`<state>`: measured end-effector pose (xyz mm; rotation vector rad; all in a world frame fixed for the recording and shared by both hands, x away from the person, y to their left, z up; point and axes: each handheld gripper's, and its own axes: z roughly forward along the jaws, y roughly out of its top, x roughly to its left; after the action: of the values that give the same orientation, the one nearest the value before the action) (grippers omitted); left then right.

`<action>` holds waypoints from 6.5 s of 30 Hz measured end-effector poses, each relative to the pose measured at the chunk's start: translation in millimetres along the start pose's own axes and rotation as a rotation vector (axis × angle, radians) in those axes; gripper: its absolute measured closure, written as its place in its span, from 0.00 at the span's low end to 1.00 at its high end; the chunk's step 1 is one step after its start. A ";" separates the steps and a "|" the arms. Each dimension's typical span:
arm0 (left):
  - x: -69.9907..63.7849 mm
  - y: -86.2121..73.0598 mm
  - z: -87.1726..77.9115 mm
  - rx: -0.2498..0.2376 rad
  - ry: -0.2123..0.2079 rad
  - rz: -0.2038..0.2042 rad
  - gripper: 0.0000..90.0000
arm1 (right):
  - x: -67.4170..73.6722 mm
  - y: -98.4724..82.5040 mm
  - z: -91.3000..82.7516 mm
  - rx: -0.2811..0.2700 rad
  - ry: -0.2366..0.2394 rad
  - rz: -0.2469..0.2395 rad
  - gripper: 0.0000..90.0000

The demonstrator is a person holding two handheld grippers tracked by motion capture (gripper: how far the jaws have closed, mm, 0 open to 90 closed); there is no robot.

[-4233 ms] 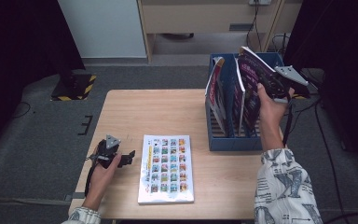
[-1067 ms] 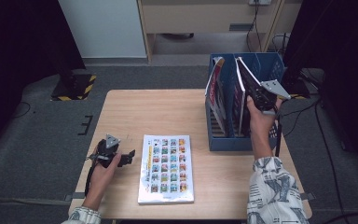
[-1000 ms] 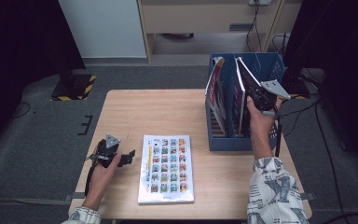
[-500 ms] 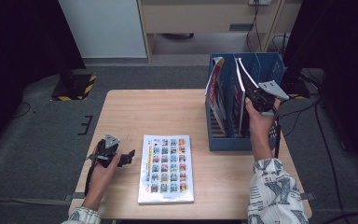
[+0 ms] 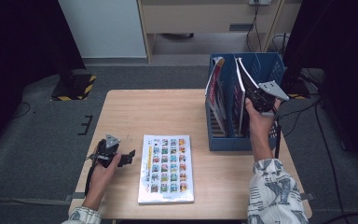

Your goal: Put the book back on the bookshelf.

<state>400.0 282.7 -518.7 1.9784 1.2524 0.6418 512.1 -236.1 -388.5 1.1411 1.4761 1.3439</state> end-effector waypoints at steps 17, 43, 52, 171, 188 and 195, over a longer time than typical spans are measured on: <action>0.9 0.8 0.5 -0.006 0.001 -0.007 0.06 | -9.0 3.6 -1.6 -0.022 -0.088 -0.046 0.93; 0.4 1.4 -0.5 -0.010 0.002 -0.007 0.06 | 5.4 -10.5 -10.4 0.015 -0.061 -0.049 0.73; -0.2 1.9 -0.8 -0.010 0.003 -0.004 0.06 | 9.6 -13.1 -22.7 0.022 -0.054 -0.071 0.69; -35.7 16.6 -2.6 0.022 -0.149 0.060 0.04 | 171.5 -63.3 -88.4 0.280 0.501 -0.180 0.11; -45.6 16.6 3.6 0.052 -0.156 0.055 0.07 | 207.9 -107.8 -66.9 0.431 0.614 -0.226 0.22; -46.4 20.4 15.2 0.067 -0.187 0.034 0.15 | 208.1 -123.2 -59.6 0.514 0.627 -0.219 0.21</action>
<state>403.4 230.1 -514.4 2.0665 1.1420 0.4248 390.0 -52.7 -504.5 0.8409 2.4304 1.2586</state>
